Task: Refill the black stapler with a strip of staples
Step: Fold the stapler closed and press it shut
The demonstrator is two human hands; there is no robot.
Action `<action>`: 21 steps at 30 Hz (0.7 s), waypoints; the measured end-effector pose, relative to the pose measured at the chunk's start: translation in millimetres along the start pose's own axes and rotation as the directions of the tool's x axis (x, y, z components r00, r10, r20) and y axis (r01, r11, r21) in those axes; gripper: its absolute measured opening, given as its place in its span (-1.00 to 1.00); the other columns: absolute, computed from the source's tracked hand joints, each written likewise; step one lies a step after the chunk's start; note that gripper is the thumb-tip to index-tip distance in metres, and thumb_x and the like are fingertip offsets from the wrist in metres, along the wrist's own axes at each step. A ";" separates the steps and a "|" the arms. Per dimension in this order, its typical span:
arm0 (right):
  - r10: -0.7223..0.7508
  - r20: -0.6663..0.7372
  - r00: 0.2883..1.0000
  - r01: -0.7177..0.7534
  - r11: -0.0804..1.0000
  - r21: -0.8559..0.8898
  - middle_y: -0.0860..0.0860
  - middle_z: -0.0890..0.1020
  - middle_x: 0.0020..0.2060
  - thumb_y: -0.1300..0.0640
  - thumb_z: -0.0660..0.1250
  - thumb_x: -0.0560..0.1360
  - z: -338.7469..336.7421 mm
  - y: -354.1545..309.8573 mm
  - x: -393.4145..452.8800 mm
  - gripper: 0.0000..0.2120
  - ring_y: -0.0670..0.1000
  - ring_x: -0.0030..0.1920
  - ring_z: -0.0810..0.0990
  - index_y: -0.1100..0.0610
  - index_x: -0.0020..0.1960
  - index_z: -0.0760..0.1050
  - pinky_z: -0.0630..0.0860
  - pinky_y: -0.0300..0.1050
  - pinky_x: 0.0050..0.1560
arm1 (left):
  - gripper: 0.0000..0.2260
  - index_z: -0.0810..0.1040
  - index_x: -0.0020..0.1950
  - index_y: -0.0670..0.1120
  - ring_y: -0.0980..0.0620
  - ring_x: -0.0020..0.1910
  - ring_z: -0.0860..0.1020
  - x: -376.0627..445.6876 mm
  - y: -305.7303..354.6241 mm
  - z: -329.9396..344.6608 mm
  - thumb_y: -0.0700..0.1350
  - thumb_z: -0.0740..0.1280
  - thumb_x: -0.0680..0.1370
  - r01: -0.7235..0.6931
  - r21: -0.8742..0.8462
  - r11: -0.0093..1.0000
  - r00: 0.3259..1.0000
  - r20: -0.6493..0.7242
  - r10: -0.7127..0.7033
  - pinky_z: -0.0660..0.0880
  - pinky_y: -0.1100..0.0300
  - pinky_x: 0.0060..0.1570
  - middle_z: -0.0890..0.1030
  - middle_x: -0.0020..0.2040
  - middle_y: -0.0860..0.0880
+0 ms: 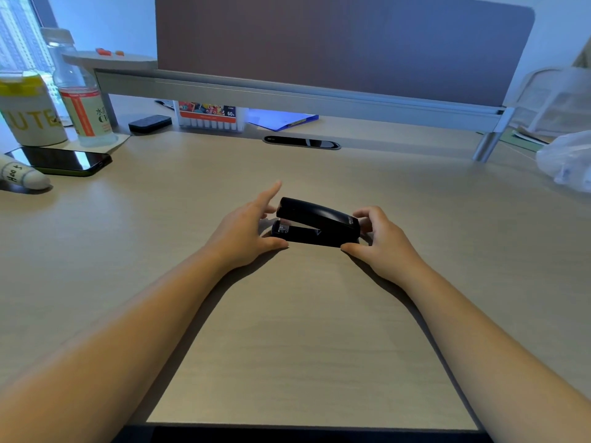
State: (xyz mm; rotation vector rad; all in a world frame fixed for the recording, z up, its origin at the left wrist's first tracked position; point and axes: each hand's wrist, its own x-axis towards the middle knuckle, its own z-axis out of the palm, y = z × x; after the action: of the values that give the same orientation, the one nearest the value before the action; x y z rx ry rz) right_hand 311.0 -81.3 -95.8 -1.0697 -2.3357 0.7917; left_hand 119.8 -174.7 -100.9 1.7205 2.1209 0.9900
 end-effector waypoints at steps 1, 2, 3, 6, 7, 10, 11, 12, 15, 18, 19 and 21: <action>-0.002 -0.001 1.000 0.002 1.000 -0.008 0.10 0.50 0.11 0.19 0.35 0.40 0.2 0.0 0.2 -0.55 0.08 0.18 0.45 0.16 0.24 0.28 0.37 -0.11 0.13 | -0.28 0.06 0.41 0.06 -0.07 0.26 0.42 0.9 -0.6 -0.1 -0.12 0.39 0.38 0.021 -0.019 1.000 1.000 0.000 -0.021 0.31 0.06 0.28 0.49 0.27 -0.12; -0.005 -0.005 1.000 0.005 1.000 -0.018 0.11 0.51 0.10 0.19 0.35 0.41 0.9 -0.3 0.9 -0.57 0.09 0.16 0.46 0.16 0.22 0.29 0.39 -0.08 0.14 | -0.33 0.11 0.40 0.05 -0.06 0.24 0.44 1.8 -1.2 0.1 -0.14 0.38 0.39 0.033 -0.032 0.999 0.999 0.001 -0.033 0.31 0.09 0.25 0.52 0.22 -0.11; -0.009 -0.011 1.000 0.009 1.000 -0.027 0.12 0.52 0.10 0.18 0.34 0.41 1.6 -0.7 2.0 -0.59 0.10 0.14 0.47 0.16 0.21 0.30 0.40 -0.04 0.15 | -0.37 0.16 0.39 0.04 -0.06 0.22 0.45 2.8 -1.4 0.2 -0.16 0.36 0.40 0.035 -0.038 0.999 0.999 0.004 -0.035 0.31 0.11 0.23 0.55 0.18 -0.10; -0.018 -0.019 1.000 0.017 0.999 -0.048 0.14 0.53 0.11 0.18 0.33 0.42 3.1 -0.7 9.5 -0.61 0.12 0.14 0.48 0.16 0.20 0.30 0.44 0.08 0.21 | -0.46 0.24 0.35 0.02 -0.07 0.21 0.46 9.2 -2.6 -0.2 -0.17 0.34 0.42 0.040 -0.036 0.999 0.999 0.016 -0.039 0.31 0.12 0.18 0.57 0.16 -0.09; -0.019 -0.018 1.000 0.018 0.998 -0.060 0.14 0.54 0.12 0.17 0.33 0.42 3.6 -0.2 13.3 -0.61 0.13 0.14 0.48 0.15 0.20 0.31 0.44 0.11 0.21 | -0.48 0.24 0.34 0.02 -0.07 0.22 0.45 12.3 -3.5 -0.4 -0.16 0.33 0.43 0.048 -0.029 0.998 0.999 0.020 -0.047 0.33 0.08 0.21 0.57 0.18 -0.09; -0.013 -0.017 1.000 0.011 0.996 -0.093 0.13 0.54 0.11 0.16 0.32 0.42 5.1 1.9 30.7 -0.61 0.14 0.13 0.47 0.14 0.21 0.30 0.44 0.15 0.19 | -0.50 0.26 0.33 0.00 -0.08 0.25 0.44 28.3 -9.3 -0.8 -0.14 0.33 0.43 0.063 0.001 0.998 0.998 0.028 -0.063 0.34 -0.01 0.25 0.56 0.21 -0.09; -0.010 -0.020 1.000 0.008 0.995 -0.103 0.14 0.54 0.11 0.16 0.32 0.43 5.9 3.2 38.8 -0.61 0.15 0.12 0.47 0.14 0.21 0.30 0.44 0.15 0.18 | -0.51 0.27 0.32 0.00 -0.08 0.26 0.44 35.5 -11.3 -1.0 -0.14 0.33 0.43 0.066 0.002 0.998 0.997 0.032 -0.066 0.34 -0.01 0.26 0.55 0.22 -0.09; -0.003 -0.022 1.000 0.001 0.994 -0.110 0.14 0.54 0.11 0.15 0.32 0.43 7.0 4.6 47.8 -0.61 0.16 0.12 0.47 0.14 0.21 0.30 0.44 0.15 0.17 | -0.52 0.28 0.32 0.00 -0.08 0.26 0.44 43.8 -13.3 -0.5 -0.14 0.33 0.43 0.073 -0.002 0.997 0.997 0.035 -0.072 0.34 0.00 0.25 0.55 0.23 -0.09; 0.027 -0.042 0.999 -0.031 0.995 -0.091 0.17 0.53 0.14 0.17 0.31 0.43 9.5 9.7 78.2 -0.61 0.18 0.13 0.47 0.15 0.22 0.29 0.44 0.13 0.17 | -0.54 0.28 0.31 -0.02 -0.09 0.25 0.44 73.3 -20.1 2.7 -0.15 0.31 0.44 0.089 -0.005 0.996 0.996 0.032 -0.089 0.36 0.01 0.23 0.54 0.24 -0.10; 0.049 -0.059 0.997 -0.054 0.995 -0.083 0.20 0.52 0.18 0.19 0.30 0.44 11.4 16.0 112.1 -0.60 0.21 0.15 0.47 0.16 0.23 0.28 0.44 0.13 0.18 | -0.55 0.28 0.31 -0.03 -0.11 0.23 0.45 109.5 -29.0 8.5 -0.16 0.31 0.45 0.106 -0.019 0.994 0.994 0.023 -0.105 0.37 -0.03 0.23 0.53 0.24 -0.12; 0.052 -0.065 0.997 -0.058 0.995 -0.087 0.20 0.51 0.18 0.19 0.30 0.44 12.1 19.0 123.6 -0.60 0.21 0.15 0.47 0.17 0.24 0.28 0.44 0.13 0.17 | -0.55 0.28 0.31 -0.04 -0.12 0.22 0.46 121.8 -32.6 10.6 -0.16 0.30 0.45 0.112 -0.028 0.993 0.994 0.021 -0.111 0.36 -0.05 0.24 0.53 0.24 -0.13; 0.052 -0.074 0.996 -0.060 0.993 -0.102 0.22 0.51 0.18 0.19 0.29 0.45 12.6 24.8 146.6 -0.60 0.22 0.15 0.48 0.17 0.24 0.27 0.43 0.11 0.15 | -0.55 0.29 0.30 -0.05 -0.14 0.22 0.46 146.1 -39.7 14.4 -0.18 0.31 0.44 0.118 -0.054 0.992 0.993 0.013 -0.118 0.38 -0.09 0.27 0.53 0.23 -0.15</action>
State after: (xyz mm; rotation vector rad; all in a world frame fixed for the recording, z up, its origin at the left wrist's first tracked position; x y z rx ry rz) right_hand 228.8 43.2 -98.2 -1.1925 -2.3172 0.6473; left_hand 56.4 -36.5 -103.4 1.5518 2.1417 0.9944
